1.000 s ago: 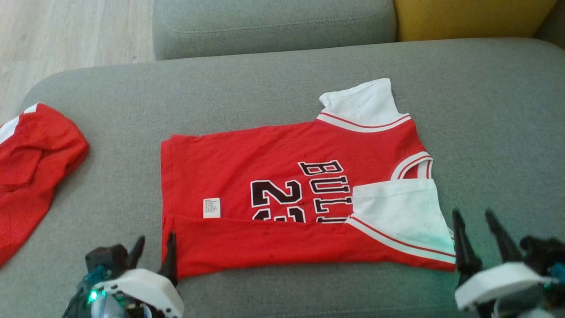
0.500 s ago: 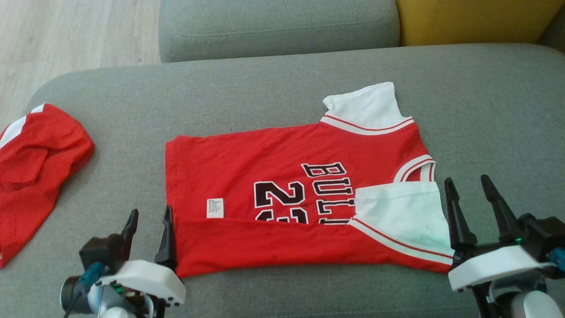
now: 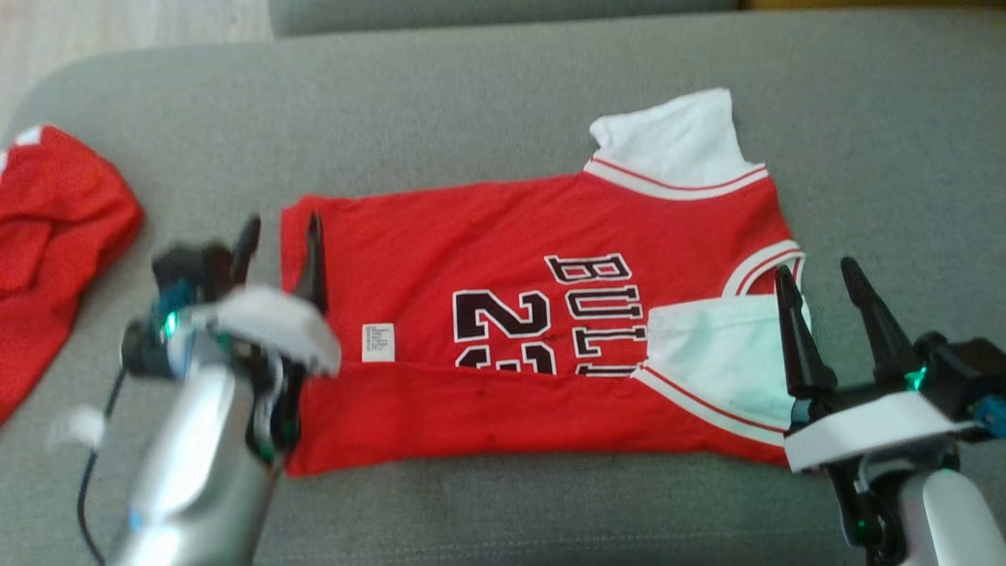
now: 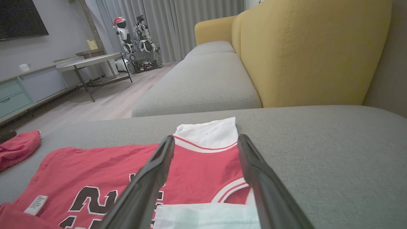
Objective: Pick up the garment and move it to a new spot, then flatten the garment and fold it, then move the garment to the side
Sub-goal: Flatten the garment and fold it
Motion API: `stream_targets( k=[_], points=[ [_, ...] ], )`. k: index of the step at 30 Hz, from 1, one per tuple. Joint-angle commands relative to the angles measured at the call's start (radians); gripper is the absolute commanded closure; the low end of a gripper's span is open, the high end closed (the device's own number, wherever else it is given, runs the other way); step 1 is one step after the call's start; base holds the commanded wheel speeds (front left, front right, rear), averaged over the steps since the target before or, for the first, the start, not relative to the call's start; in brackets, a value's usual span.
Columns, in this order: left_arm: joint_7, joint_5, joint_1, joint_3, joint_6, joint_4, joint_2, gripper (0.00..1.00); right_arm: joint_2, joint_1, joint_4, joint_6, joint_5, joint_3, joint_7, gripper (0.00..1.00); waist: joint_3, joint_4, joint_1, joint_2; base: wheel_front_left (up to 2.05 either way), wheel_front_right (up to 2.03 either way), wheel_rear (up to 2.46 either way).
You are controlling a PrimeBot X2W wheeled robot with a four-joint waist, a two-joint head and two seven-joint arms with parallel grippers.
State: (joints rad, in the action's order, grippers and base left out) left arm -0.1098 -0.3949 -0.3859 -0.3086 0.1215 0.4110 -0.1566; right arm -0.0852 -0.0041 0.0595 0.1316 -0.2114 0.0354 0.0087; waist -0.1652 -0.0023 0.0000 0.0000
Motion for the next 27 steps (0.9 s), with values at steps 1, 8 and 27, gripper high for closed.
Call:
stream_targets(
  k=[1,8,27],
  points=[
    [0.003,-0.004,-0.082,0.037,-0.006,0.01,-0.011,0.0,-0.022,-0.035,0.03,-0.001,-0.006,0.028,-0.004,0.0,-0.038,-0.008,0.0,0.0,0.0,0.0,0.0],
    [0.02,-0.043,-0.296,0.07,-0.038,0.344,-0.01,0.0,-0.03,-0.082,0.008,-0.001,-0.02,0.062,-0.018,0.0,-0.099,-0.044,0.0,0.0,0.0,0.0,0.0],
    [-0.051,-0.121,-0.488,0.107,-0.152,0.748,-0.003,1.0,-0.038,-0.125,-0.065,-0.001,-0.064,0.059,-0.037,0.0,-0.136,-0.067,0.0,0.0,0.0,0.0,0.0]
  ],
)
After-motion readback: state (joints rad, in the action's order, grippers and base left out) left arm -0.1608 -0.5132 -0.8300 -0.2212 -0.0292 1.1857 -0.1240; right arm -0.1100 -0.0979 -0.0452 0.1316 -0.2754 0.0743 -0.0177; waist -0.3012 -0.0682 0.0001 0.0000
